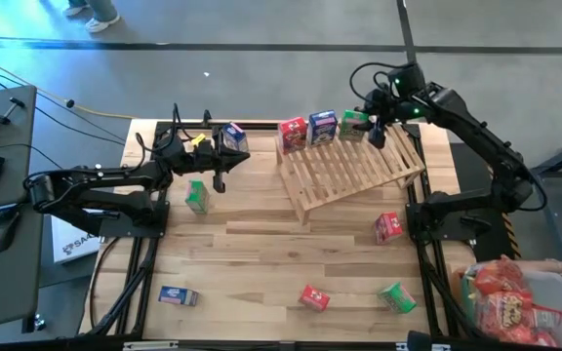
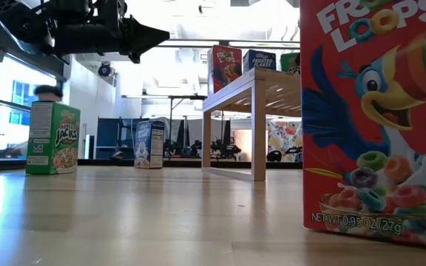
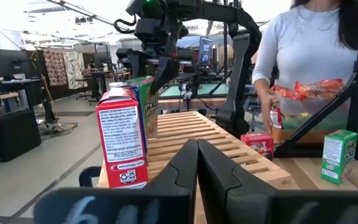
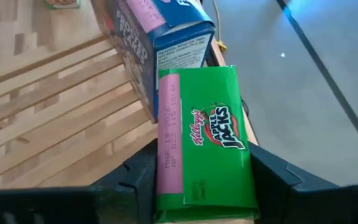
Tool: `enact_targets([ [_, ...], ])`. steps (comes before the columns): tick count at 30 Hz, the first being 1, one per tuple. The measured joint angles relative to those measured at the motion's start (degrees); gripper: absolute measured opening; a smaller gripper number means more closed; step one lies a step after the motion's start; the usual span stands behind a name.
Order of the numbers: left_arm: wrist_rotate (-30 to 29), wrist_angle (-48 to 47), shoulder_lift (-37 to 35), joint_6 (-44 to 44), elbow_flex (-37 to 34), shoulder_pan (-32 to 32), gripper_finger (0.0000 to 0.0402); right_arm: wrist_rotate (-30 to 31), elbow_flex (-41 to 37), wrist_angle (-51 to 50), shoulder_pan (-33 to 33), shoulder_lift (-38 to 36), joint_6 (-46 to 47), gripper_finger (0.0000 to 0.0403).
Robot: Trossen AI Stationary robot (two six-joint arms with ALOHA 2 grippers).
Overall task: Stack cereal on shelf
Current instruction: Put the bottom left green cereal box on the shelf
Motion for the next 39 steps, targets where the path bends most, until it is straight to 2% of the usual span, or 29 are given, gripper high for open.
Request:
enact_targets([
  [10,-0.01,0.05,0.0,-0.2,0.0,0.0,0.0,1.83,0.0,2.3,0.51,0.0,2.03,0.0232],
  [20,-0.01,0.03,0.0,-0.17,0.0,0.0,0.0,3.91,0.07,3.55,0.53,-1.75,2.37,0.0234],
  [28,-0.01,0.03,0.0,-0.02,0.0,0.0,0.0,4.26,0.15,4.49,0.53,-7.86,3.38,0.0234],
  [33,-0.01,0.03,0.0,-0.02,0.0,0.0,0.0,4.26,0.15,3.33,0.53,-11.46,6.71,0.0208],
  [39,-0.07,0.03,0.0,-0.02,0.0,0.0,0.0,4.41,0.15,3.28,0.55,-12.22,8.4,0.0115],
])
